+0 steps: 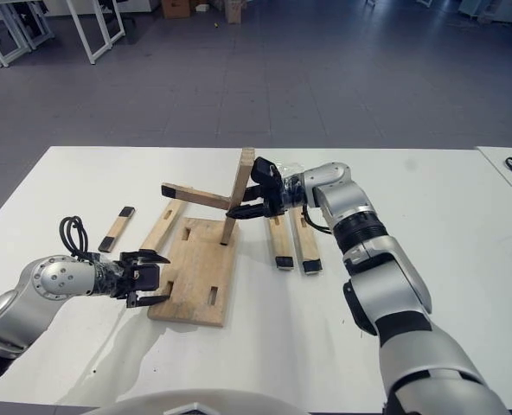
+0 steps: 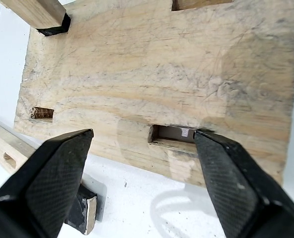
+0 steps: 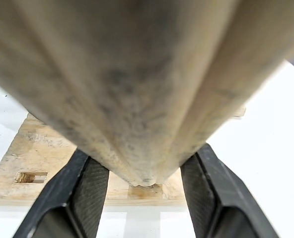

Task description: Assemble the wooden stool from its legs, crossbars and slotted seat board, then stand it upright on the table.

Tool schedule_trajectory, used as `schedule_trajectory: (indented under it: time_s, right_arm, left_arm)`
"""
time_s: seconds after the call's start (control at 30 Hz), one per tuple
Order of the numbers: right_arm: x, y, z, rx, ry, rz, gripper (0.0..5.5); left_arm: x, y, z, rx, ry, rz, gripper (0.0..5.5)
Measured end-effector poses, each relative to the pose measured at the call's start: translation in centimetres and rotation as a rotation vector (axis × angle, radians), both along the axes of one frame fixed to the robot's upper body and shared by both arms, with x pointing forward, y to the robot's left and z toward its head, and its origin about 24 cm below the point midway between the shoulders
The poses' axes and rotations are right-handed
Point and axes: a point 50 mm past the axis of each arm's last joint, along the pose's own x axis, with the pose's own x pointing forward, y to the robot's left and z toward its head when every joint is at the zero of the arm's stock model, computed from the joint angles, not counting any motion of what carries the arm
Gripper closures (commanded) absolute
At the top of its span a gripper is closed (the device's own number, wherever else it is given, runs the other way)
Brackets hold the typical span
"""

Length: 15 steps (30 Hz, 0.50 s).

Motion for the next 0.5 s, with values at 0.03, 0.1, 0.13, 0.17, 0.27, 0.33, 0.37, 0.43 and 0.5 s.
schedule_trajectory:
  time_s: [0.03, 0.1, 0.13, 0.17, 0.27, 0.33, 0.37, 0.43, 0.5]
  right_arm:
    - [0.2, 0.0, 0.1, -0.005, 0.032, -0.014, 3.48]
    - [0.6, -0.7, 0.1, -0.022, 0.143, -0.061, 3.48]
    - [0.6, -1.1, 0.1, -0.023, 0.192, -0.083, 3.48]
    - [0.6, -1.6, 0.0, -0.02, 0.247, -0.107, 3.48]
    - [0.6, -1.8, -0.1, -0.016, 0.257, -0.116, 3.48]
    - [0.6, -1.8, -0.1, -0.013, 0.233, -0.105, 3.48]
    - [0.5, -1.9, -0.2, -0.011, 0.209, -0.096, 3.48]
    - [0.3, -1.9, -0.2, -0.009, 0.137, -0.068, 3.48]
    - [0.0, -1.7, -0.2, -0.006, 0.069, -0.038, 3.48]
  left_arm:
    - [0.0, 0.0, 0.0, -0.003, 0.001, 0.003, 1.75]
    - [0.0, 0.0, -0.1, -0.004, 0.004, 0.014, 1.75]
    - [0.0, -0.1, -0.1, -0.006, 0.006, 0.014, 1.75]
    - [0.0, -0.2, -0.2, -0.009, 0.013, 0.015, 1.75]
    - [-0.1, -0.5, -0.2, -0.011, 0.012, 0.014, 1.75]
    - [-0.2, -0.5, -0.2, -0.011, 0.011, 0.016, 1.75]
    - [-0.2, -0.5, -0.2, -0.012, 0.012, 0.017, 1.75]
    - [-0.3, -0.7, -0.3, -0.019, 0.013, 0.018, 1.75]
    - [-0.4, -0.9, -0.2, -0.03, 0.011, 0.018, 1.75]
